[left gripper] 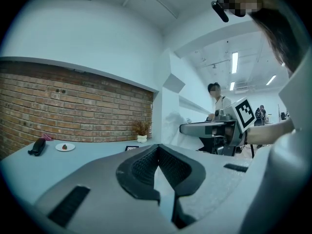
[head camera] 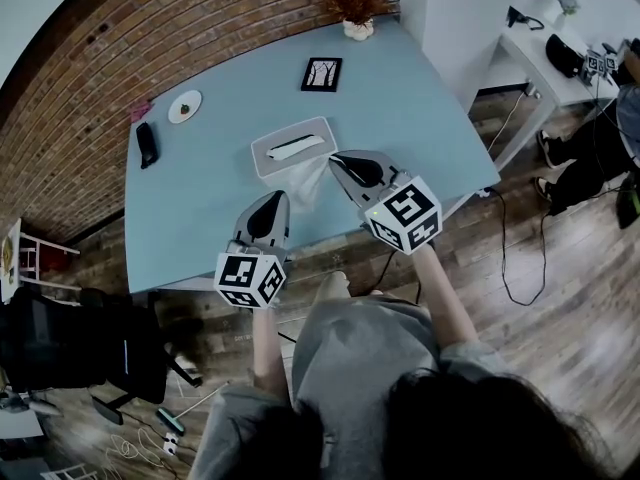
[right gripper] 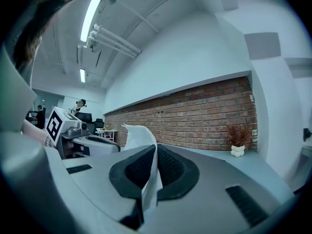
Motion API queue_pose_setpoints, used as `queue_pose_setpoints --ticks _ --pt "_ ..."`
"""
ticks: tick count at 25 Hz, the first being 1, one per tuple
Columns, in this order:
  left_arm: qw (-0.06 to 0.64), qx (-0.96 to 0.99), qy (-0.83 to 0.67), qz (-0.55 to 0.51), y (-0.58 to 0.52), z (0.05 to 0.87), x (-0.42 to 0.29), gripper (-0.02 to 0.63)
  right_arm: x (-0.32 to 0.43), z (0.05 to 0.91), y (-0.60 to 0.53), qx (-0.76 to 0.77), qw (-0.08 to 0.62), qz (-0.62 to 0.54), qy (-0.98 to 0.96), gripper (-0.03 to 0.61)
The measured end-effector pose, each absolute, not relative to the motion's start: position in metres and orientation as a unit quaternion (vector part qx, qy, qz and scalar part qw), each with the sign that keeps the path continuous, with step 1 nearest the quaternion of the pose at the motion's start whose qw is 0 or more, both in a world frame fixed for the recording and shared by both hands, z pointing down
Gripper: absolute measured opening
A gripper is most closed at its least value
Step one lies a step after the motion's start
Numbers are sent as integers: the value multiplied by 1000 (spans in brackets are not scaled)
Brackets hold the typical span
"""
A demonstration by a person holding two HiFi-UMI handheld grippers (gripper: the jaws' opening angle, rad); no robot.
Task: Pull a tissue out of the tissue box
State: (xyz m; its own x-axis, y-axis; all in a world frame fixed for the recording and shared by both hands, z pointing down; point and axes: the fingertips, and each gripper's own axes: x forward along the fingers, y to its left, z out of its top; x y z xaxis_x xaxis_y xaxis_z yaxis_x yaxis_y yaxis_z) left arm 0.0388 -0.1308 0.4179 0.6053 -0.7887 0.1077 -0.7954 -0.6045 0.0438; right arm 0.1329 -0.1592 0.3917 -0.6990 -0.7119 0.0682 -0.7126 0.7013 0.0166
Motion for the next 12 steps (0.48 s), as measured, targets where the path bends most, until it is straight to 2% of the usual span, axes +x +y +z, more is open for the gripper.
queue_pose_setpoints --ticks 12 --pt "37 891 -451 33 -128 412 38 3 135 383 -157 376 15 3 -926 2"
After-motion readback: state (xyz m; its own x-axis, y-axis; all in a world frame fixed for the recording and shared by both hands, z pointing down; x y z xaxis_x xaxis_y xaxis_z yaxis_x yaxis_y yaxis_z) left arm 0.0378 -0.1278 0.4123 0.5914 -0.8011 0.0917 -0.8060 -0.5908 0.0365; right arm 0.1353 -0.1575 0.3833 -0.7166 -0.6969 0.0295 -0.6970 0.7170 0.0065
